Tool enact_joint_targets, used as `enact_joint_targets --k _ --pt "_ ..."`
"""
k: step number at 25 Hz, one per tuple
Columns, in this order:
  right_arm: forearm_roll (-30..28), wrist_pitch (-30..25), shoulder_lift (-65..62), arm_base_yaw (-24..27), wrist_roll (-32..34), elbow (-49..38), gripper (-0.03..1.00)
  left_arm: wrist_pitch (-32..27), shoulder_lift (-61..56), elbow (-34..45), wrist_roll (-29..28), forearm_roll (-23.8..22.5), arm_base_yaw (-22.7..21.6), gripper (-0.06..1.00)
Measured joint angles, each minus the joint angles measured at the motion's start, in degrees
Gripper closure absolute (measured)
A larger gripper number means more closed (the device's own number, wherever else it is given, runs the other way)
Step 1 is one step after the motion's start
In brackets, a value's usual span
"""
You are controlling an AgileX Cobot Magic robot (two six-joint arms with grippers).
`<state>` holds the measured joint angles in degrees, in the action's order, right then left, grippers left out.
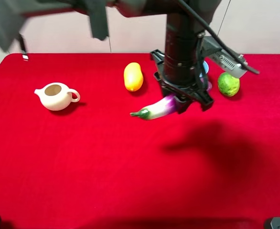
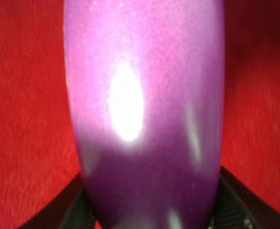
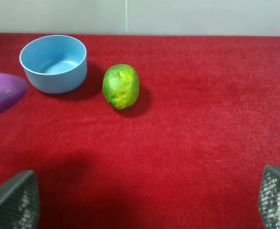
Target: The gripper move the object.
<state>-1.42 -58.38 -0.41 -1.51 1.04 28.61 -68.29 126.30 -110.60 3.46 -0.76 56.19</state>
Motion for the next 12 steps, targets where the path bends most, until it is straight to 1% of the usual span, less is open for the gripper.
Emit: enact_joint_targets --k 5,9,12 --pt "0.0 0.0 0.0 0.0 0.0 0.0 0.28 0.0 -5.2 7.9 2.1 -1.0 0.0 0.45" --pt "0.0 0.0 0.0 0.0 0.0 0.0 0.28 0.0 -9.9 14.0 2.3 -1.7 -0.4 0.45" --pt "0.0 0.0 0.0 0.0 0.0 0.0 0.28 0.1 -13.7 18.4 2.4 -1.4 -1.4 0.45"
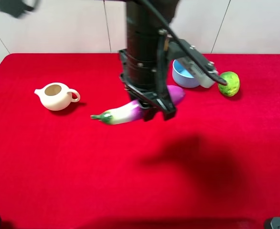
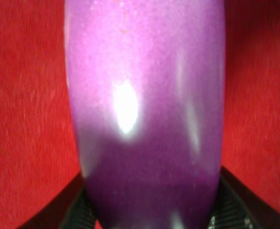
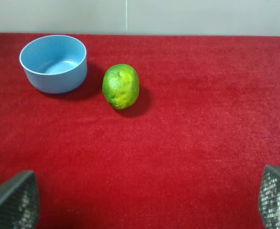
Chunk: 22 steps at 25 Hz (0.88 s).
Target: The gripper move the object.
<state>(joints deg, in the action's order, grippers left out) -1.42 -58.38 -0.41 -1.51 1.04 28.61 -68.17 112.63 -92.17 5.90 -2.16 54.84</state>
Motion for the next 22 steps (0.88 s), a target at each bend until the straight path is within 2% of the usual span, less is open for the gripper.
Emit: enact_joint_targets --k 6,13,22 --pt "0.0 0.0 0.0 0.0 0.0 0.0 0.28 1.3 -6.7 9.1 0.7 0.5 -2.6 0.45" --pt "0.0 0.0 0.0 0.0 0.0 0.0 0.28 5.8 -14.2 20.5 2.4 2.2 -5.9 0.45" --pt "0.0 0.0 0.0 0.0 0.0 0.0 0.28 7.5 -21.3 30.3 6.0 3.1 -11.7 0.45"
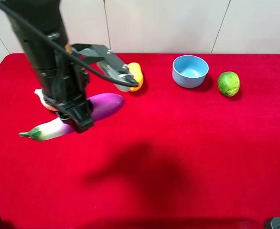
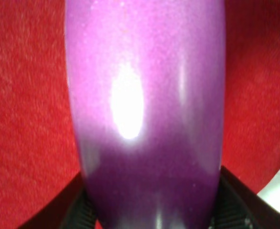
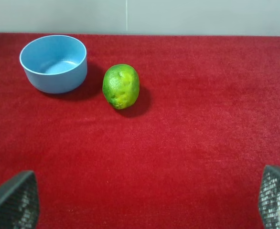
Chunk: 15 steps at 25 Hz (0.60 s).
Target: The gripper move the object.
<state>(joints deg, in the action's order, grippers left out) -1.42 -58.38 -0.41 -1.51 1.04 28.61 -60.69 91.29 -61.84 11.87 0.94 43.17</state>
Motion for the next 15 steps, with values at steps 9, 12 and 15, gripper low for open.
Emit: enact_joint_targets --k 9,12,15 --pt "0.0 0.0 0.0 0.0 0.0 0.0 0.28 1.1 -2.0 5.3 6.4 2.1 -6.8 0.45" --pt "0.0 0.0 0.0 0.0 0.0 0.0 0.28 1.9 -2.8 7.5 8.2 2.1 -9.1 0.45" --pt "0.0 0.0 0.0 0.0 0.0 0.0 0.28 3.4 -3.6 9.6 9.8 2.2 -11.5 0.45"
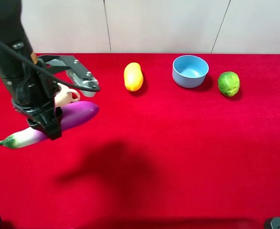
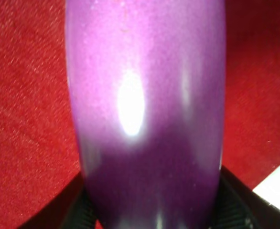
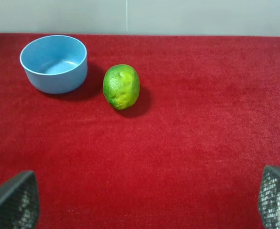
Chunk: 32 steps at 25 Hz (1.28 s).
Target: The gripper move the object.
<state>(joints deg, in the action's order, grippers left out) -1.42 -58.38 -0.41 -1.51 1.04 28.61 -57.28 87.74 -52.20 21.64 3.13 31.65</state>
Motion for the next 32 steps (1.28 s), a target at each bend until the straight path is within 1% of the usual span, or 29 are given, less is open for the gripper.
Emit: enact_joint_targets --k 8,15,20,26,32 --pt "0.0 0.0 0.0 0.0 0.0 0.0 0.28 3.8 -0.1 2.1 5.2 0.0 -6.5 0.45" --pt "0.0 0.0 0.0 0.0 0.0 0.0 0.28 5.6 -0.1 2.5 7.3 0.0 -10.4 0.45" --pt "0.0 0.0 0.0 0.0 0.0 0.0 0.28 8.4 -0.1 2.5 7.8 -0.6 -11.2 0.45" --pt "0.0 0.0 0.0 0.0 0.0 0.0 0.28 9.9 3.5 2.5 7.9 -1.5 -11.2 0.45" --pt "0.0 0.0 0.0 0.0 0.0 0.0 0.28 14.5 7.8 2.5 7.9 -1.7 -11.2 0.45"
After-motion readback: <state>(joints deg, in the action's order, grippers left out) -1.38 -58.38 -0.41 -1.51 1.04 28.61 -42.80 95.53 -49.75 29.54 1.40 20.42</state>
